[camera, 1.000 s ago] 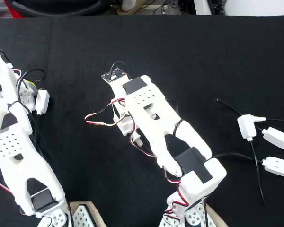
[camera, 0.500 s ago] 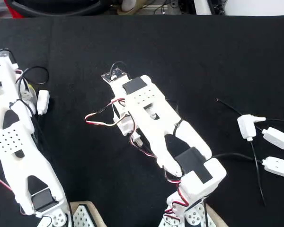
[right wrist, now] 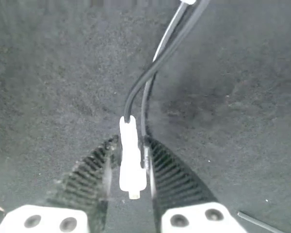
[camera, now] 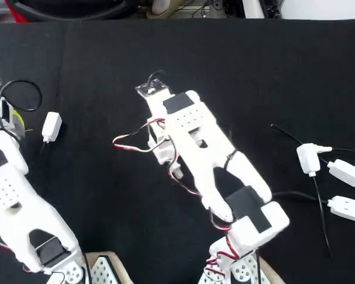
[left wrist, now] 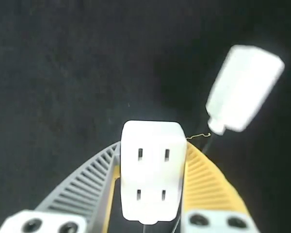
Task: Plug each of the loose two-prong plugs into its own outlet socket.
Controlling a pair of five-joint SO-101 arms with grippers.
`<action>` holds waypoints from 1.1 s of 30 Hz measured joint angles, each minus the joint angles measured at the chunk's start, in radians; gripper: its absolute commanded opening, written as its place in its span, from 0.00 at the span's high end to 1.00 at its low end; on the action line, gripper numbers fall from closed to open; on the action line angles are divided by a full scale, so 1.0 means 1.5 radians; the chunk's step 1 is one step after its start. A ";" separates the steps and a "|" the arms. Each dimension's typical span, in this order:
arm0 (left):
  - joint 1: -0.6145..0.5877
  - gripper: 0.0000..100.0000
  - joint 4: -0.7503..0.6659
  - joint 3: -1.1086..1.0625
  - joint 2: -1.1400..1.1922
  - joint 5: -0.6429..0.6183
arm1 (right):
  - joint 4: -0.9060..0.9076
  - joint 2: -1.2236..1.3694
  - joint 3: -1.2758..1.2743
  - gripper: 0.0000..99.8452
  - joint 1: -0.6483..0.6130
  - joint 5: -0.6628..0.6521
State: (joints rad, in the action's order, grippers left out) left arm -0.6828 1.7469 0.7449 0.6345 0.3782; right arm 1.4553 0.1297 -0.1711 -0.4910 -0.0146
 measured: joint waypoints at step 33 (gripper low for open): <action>0.634 0.86 -0.509 -1.212 -0.849 0.239 | 0.005 -0.280 -0.111 0.99 0.190 0.000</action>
State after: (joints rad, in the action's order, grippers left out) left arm 0.2685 0.9828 -1.0733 -0.6391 0.7373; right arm 1.4630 -0.2908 -0.3383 -0.2056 -0.0146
